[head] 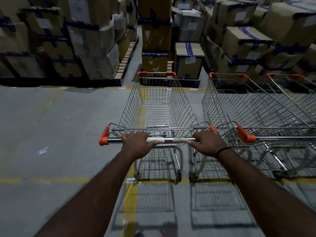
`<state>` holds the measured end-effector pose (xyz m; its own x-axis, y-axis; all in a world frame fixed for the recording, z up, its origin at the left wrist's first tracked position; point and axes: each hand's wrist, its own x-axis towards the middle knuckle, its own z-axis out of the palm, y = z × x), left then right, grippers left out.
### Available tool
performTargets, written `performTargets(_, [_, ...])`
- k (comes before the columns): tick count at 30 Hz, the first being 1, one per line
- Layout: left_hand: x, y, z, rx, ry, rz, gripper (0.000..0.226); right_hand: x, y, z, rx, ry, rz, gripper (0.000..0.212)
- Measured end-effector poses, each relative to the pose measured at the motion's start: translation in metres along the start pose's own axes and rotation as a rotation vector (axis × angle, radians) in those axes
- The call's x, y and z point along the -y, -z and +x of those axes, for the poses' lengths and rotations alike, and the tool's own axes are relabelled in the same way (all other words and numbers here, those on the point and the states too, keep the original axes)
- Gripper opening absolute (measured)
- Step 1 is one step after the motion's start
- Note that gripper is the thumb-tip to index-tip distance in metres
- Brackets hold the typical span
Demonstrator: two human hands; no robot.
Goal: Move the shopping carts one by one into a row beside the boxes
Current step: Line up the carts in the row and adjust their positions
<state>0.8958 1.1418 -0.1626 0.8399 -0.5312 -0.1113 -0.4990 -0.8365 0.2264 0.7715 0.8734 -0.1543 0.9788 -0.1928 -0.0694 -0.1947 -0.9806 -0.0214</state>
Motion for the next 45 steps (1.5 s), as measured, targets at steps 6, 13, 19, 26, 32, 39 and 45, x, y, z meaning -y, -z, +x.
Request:
performTargets(6, [0.005,-0.002,-0.003,-0.012,-0.016,0.009,0.053,0.005,-0.001,-0.004,0.002,-0.006,0.02,0.077])
performTargets(13, [0.007,0.0,-0.009,-0.016,-0.02,0.005,0.053,0.014,0.002,-0.015,-0.008,-0.025,0.034,0.084])
performTargets(19, [0.008,-0.001,-0.017,-0.026,-0.024,0.011,0.053,0.014,-0.007,-0.019,-0.014,-0.016,0.035,0.081])
performTargets(26, [0.013,-0.002,-0.022,-0.022,-0.034,0.0,0.054,0.02,-0.01,-0.024,-0.023,-0.024,0.023,0.084])
performTargets(32, [0.015,-0.003,-0.026,-0.012,-0.039,0.005,0.054,0.022,-0.011,-0.03,-0.023,-0.036,0.037,0.096])
performTargets(39, [0.021,0.003,-0.022,0.036,-0.089,0.005,0.049,0.024,0.0,-0.03,0.045,-0.042,0.044,0.086])
performTargets(45, [0.049,0.012,-0.019,-0.024,-0.099,0.104,0.076,0.03,-0.011,-0.039,-0.086,-0.112,0.012,0.07])
